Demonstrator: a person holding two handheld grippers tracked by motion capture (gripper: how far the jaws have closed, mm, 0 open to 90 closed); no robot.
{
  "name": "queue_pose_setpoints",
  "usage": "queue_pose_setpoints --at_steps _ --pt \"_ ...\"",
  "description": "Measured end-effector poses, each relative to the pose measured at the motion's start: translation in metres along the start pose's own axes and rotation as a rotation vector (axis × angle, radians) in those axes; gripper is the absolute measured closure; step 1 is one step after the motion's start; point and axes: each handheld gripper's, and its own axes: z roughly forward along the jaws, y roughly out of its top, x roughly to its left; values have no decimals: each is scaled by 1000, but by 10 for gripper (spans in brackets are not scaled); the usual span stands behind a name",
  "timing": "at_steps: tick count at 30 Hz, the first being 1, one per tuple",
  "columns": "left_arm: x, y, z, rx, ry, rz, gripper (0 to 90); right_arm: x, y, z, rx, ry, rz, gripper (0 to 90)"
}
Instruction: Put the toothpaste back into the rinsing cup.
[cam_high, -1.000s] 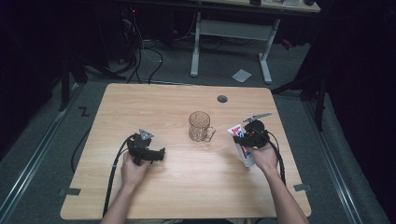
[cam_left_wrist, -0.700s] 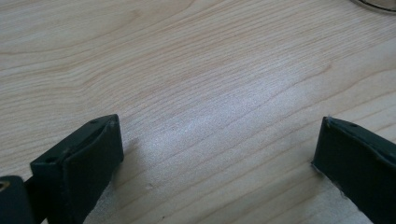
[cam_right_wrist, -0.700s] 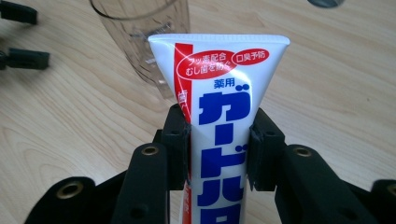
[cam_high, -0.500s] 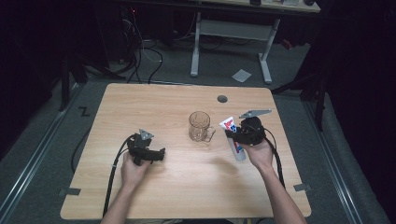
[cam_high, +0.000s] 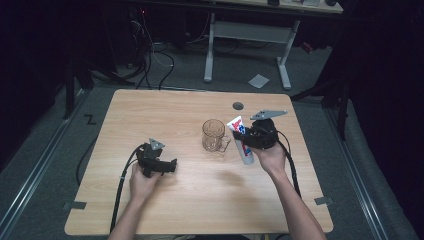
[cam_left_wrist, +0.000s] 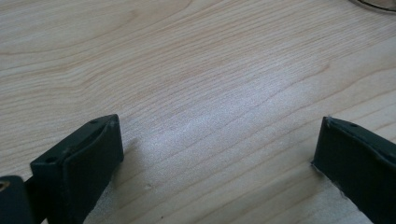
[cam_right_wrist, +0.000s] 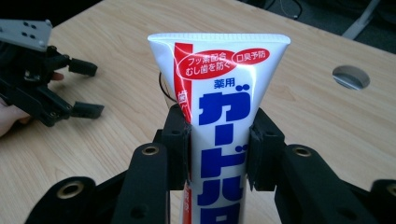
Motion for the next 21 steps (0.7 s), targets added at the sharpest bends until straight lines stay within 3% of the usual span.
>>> queue_pose_setpoints --at_steps 7,21 --pt "0 0 0 0 0 0 16 5 13 1 -37 43 -11 655" --pt "0 0 0 0 -1 1 17 13 41 4 -89 72 -33 655"
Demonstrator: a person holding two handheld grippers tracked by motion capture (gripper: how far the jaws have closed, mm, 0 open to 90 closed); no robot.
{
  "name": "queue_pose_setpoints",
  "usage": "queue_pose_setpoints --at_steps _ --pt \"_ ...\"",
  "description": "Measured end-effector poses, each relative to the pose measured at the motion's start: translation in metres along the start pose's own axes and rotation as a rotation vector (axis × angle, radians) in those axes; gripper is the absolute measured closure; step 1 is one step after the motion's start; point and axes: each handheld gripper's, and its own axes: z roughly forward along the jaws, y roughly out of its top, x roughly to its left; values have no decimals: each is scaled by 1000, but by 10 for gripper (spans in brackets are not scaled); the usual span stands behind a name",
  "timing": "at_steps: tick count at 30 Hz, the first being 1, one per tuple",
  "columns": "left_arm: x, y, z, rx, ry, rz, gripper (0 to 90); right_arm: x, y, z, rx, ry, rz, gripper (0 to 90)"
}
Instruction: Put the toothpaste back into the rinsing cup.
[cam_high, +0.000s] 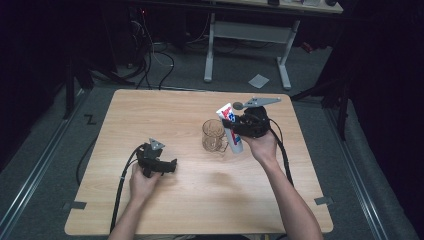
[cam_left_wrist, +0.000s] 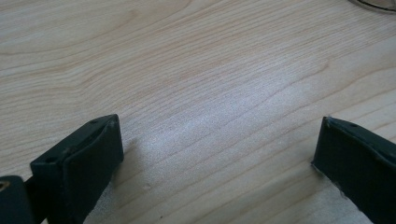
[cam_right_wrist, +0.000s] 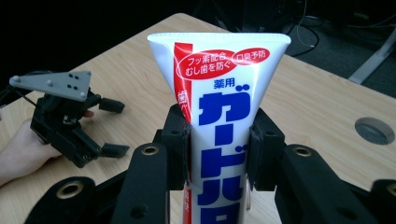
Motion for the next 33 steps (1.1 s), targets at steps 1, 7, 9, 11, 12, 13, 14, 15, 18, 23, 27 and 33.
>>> queue_pose_setpoints --at_steps 1,7,9,11,12,13,14,15,18,23,27,33 --pt "0 0 0 0 0 0 16 0 5 2 -6 2 -3 654" --pt "0 0 0 1 -1 1 17 -2 15 7 -24 -5 -4 653" --pt "0 0 0 1 -2 1 16 -2 19 9 -33 -9 -1 653" --pt "0 0 0 1 -2 1 16 -2 22 12 -41 -16 1 653" --pt "0 0 0 1 -2 1 16 -2 22 12 -41 -16 1 653" --pt "0 0 0 1 -2 1 16 -2 24 13 -42 -18 -1 653" --pt "0 0 0 1 -2 2 16 -2 26 15 -46 -18 0 652" --pt "0 0 0 1 -2 1 16 -3 27 17 -50 -22 0 652" --pt "0 0 0 1 -2 2 16 -3 30 21 -61 -30 6 651" --pt "0 0 0 1 -2 2 16 -6 33 30 -73 -42 23 649" --pt "0 0 0 1 -2 2 16 -7 37 35 -74 -45 25 648" --pt "0 0 0 0 -2 2 16 -10 43 44 -90 -48 32 646"
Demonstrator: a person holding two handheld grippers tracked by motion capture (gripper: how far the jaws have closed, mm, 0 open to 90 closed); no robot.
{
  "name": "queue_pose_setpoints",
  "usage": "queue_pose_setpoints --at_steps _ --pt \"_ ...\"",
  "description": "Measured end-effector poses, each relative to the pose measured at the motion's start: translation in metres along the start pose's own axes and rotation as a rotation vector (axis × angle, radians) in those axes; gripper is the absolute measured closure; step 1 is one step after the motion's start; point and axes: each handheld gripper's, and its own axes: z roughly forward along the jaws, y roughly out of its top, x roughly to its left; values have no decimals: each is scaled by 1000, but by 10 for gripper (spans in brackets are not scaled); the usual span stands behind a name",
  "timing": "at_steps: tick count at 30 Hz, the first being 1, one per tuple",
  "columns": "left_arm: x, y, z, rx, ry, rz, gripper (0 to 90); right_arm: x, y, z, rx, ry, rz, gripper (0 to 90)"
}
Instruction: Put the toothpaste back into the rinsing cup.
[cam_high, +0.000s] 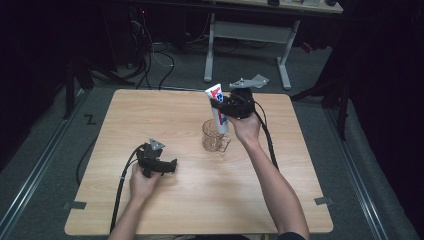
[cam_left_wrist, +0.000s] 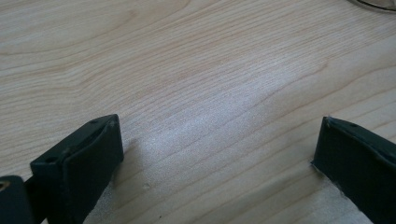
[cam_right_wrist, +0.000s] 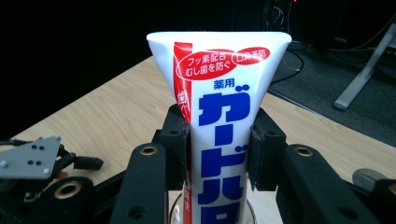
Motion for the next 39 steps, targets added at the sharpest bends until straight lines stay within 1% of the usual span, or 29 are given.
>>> queue_pose_setpoints --at_steps 2,3,6,11,13,20,24,27,31,37,39 --pt "0 0 0 1 0 1 16 -1 0 1 -2 2 7 646" --pt "0 0 0 1 -1 1 16 -3 -1 6 -1 -4 20 645" --pt "0 0 0 1 -1 1 17 -5 -3 11 3 -12 25 644" --pt "0 0 0 1 -1 1 16 -5 -4 17 0 -7 23 643" --pt "0 0 0 1 -1 2 16 -4 -5 21 6 -13 16 642" --pt "0 0 0 2 -2 3 16 -1 -9 32 23 -14 13 637" --pt "0 0 0 2 -1 3 16 0 -9 34 34 -14 9 637" --pt "0 0 0 1 -2 3 16 0 -10 36 53 -25 1 636" --pt "0 0 0 1 -2 3 16 -1 -12 38 60 -26 4 636" --pt "0 0 0 0 -2 2 16 2 -15 44 80 -32 -17 635" --pt "0 0 0 2 -3 3 16 1 -16 45 84 -29 -15 635"
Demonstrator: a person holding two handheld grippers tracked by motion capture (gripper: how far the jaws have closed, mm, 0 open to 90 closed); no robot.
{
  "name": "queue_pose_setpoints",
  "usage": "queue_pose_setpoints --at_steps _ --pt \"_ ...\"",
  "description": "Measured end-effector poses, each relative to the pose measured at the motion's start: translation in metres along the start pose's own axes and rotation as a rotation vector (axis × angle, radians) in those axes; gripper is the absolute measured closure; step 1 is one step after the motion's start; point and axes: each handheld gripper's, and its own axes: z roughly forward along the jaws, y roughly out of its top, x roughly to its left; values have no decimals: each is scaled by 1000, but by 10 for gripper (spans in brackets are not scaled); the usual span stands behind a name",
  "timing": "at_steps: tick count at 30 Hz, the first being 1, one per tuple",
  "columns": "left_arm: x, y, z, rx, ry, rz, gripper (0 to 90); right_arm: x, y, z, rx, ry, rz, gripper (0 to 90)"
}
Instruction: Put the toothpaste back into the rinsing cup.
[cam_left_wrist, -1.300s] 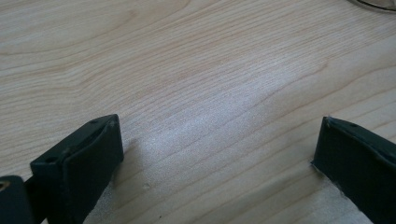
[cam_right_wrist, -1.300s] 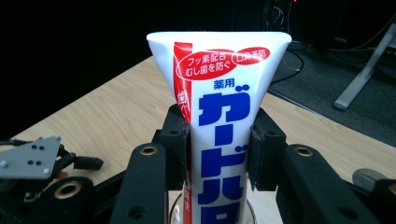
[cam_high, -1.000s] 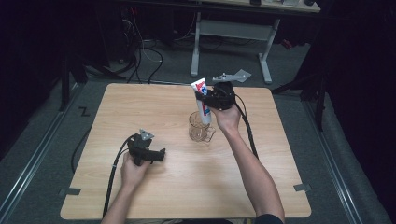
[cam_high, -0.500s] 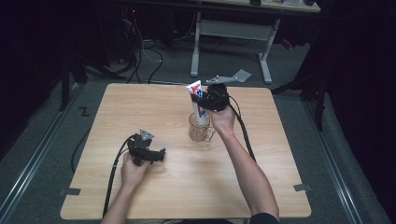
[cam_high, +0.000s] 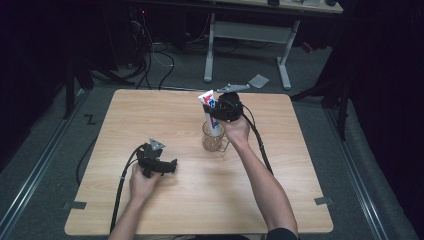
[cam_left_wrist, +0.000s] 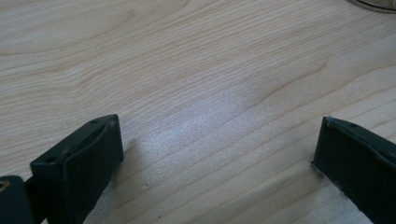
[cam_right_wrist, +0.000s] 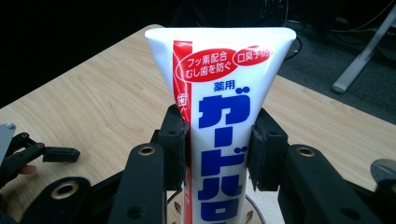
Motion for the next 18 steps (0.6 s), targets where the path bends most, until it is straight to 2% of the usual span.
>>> queue_pose_setpoints --at_steps 18 --pt "0 0 0 -2 1 0 16 0 -13 8 45 -2 0 632"
